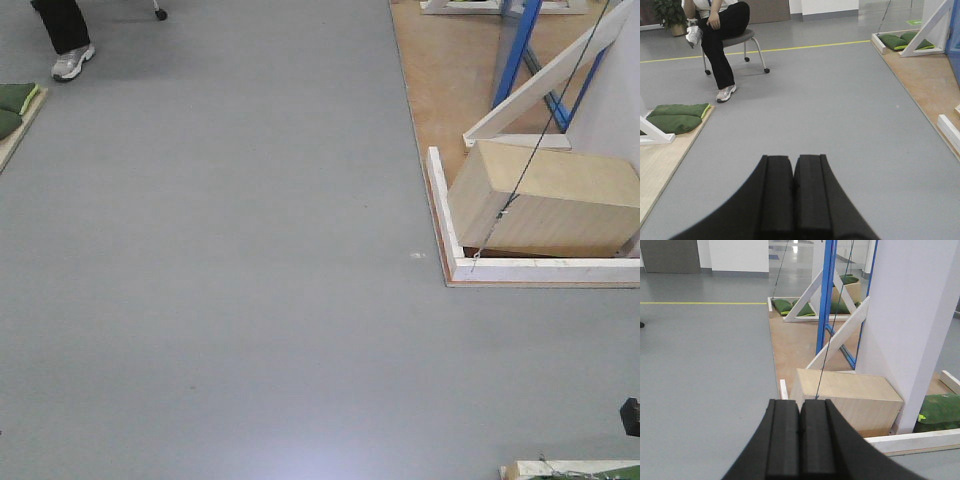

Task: Move to blue door and open it
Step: 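Drive the base forward toward the blue door on the wooden platform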

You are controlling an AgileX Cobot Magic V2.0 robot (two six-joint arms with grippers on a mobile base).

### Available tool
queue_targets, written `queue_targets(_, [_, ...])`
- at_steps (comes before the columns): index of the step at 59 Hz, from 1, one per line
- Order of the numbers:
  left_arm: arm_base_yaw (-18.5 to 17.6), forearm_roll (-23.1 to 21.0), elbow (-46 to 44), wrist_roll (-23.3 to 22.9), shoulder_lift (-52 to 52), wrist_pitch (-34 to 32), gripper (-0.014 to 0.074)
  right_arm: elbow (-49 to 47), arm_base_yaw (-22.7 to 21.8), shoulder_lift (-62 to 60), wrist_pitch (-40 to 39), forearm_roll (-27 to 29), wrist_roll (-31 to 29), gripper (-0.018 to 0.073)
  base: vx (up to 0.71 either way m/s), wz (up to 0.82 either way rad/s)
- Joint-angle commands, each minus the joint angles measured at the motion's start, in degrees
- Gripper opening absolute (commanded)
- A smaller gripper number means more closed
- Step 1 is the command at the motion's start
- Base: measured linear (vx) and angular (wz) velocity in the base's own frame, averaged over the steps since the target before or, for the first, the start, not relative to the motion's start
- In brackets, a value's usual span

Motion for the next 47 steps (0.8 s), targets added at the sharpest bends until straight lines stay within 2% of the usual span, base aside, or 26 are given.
queue_targets(1, [-0.4,-0.5,0.3,-0.1,-1.1,-4.9,0.007,1.2,0.1,-1.2,-4.7,-0.4,-0.6,0.0002,0.27,0.04])
queue_targets(47, [-0.4,-0.5,0.3,-0.1,-1.0,-4.9,0.007,1.2,0.1,-1.2,-4.7,-0.4,-0.6,0.0002,0.33,0.08])
